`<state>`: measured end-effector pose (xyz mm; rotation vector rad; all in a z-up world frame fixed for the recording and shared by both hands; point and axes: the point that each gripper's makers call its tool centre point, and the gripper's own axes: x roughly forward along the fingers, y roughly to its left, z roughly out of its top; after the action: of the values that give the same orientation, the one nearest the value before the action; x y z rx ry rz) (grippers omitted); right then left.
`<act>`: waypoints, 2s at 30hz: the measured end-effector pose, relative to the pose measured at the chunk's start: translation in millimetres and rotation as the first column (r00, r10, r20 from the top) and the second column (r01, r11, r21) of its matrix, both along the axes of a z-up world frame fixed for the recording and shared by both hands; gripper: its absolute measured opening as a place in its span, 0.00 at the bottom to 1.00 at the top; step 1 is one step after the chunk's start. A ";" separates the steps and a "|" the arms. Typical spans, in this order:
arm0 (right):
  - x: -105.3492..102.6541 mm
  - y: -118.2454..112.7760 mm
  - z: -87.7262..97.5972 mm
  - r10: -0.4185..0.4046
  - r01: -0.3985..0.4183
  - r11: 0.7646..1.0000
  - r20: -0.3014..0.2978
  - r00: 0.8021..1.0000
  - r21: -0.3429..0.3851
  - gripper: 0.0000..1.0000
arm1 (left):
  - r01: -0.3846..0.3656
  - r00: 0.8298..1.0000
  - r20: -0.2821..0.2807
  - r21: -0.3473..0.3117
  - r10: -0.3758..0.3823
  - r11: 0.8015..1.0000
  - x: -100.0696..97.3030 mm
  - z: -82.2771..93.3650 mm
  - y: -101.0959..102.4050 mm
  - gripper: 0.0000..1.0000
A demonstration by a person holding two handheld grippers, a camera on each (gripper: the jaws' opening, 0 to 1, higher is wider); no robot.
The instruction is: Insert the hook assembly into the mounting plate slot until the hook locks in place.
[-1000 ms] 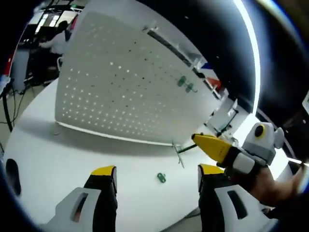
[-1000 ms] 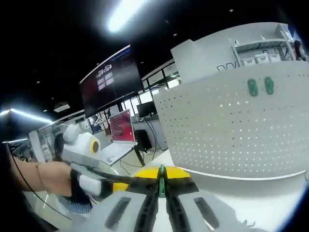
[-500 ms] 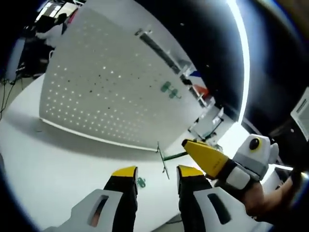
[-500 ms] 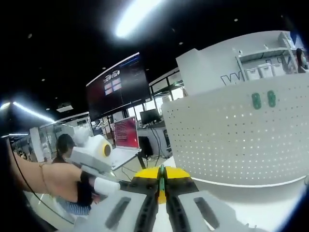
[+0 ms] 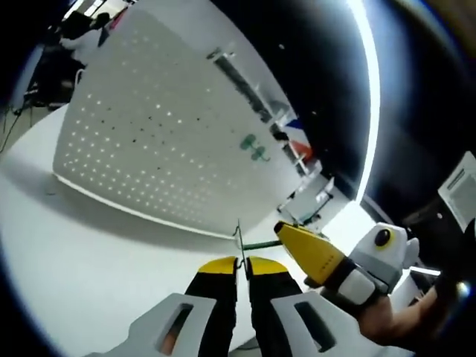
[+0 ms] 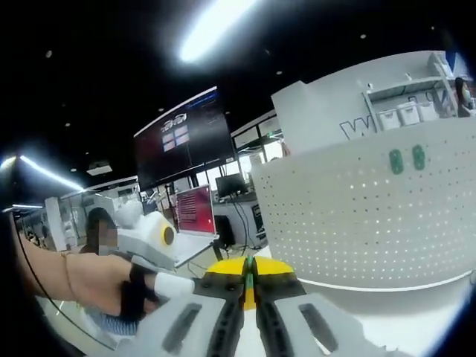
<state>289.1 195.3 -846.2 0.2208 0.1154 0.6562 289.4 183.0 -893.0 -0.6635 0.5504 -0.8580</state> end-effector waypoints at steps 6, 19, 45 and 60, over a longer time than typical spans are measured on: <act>-2.4 0.1 0.4 0.000 0.000 1.000 0.002 1.000 0.003 0.00 | -0.001 1.000 0.004 -0.005 0.001 1.000 -0.9 0.6 0.9 0.04; -5.1 1.5 -3.2 0.002 -0.002 1.000 -0.022 1.000 0.005 0.00 | -0.030 0.997 0.066 0.046 0.027 0.998 -0.1 0.0 6.2 0.01; -4.5 0.5 -1.5 0.078 -0.052 0.984 -0.150 0.986 0.168 0.11 | -0.140 0.818 0.552 0.468 -0.164 0.873 9.0 27.6 1.9 0.01; 0.0 0.2 -0.9 0.063 -0.045 0.988 -0.124 0.990 0.145 0.01 | -0.113 0.877 0.469 0.411 -0.104 0.905 7.9 24.0 5.1 0.02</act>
<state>289.1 195.5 -847.2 0.3981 0.1990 0.7050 297.3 188.1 -869.0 -0.0330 0.2640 -0.8242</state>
